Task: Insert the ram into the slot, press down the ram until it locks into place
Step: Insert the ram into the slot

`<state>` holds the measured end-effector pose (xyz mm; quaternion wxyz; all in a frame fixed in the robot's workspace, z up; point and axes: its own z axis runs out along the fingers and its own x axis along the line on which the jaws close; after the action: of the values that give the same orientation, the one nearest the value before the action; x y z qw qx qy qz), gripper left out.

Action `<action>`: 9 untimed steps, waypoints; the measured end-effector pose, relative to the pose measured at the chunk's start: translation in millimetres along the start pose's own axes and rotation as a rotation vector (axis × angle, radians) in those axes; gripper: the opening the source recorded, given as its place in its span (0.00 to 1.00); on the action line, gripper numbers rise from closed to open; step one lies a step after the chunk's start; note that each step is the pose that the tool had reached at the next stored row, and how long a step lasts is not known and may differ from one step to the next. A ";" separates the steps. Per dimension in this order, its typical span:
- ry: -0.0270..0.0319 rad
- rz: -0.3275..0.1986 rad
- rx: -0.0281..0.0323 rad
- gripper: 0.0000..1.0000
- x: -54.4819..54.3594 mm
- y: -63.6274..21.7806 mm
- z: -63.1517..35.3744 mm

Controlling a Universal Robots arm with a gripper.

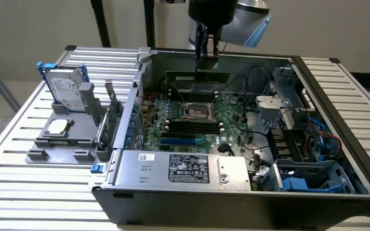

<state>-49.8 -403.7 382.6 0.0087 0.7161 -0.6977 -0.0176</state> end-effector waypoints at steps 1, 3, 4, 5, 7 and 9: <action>0.0038 0.003 0.0005 0.14 -0.4 -0.1 0.9; 0.0064 0.009 0.0007 0.14 -1.2 -0.2 3.5; 0.0072 0.013 0.0007 0.14 -1.8 -0.3 5.1; 0.0076 0.017 0.0008 0.14 -2.4 -0.4 6.7; 0.0080 0.020 0.0008 0.14 -4.2 -1.2 10.2; 0.0078 0.021 0.0009 0.14 -6.8 -2.7 13.8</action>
<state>-47.8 -396.6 368.8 0.0113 0.7089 -0.7051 -0.0144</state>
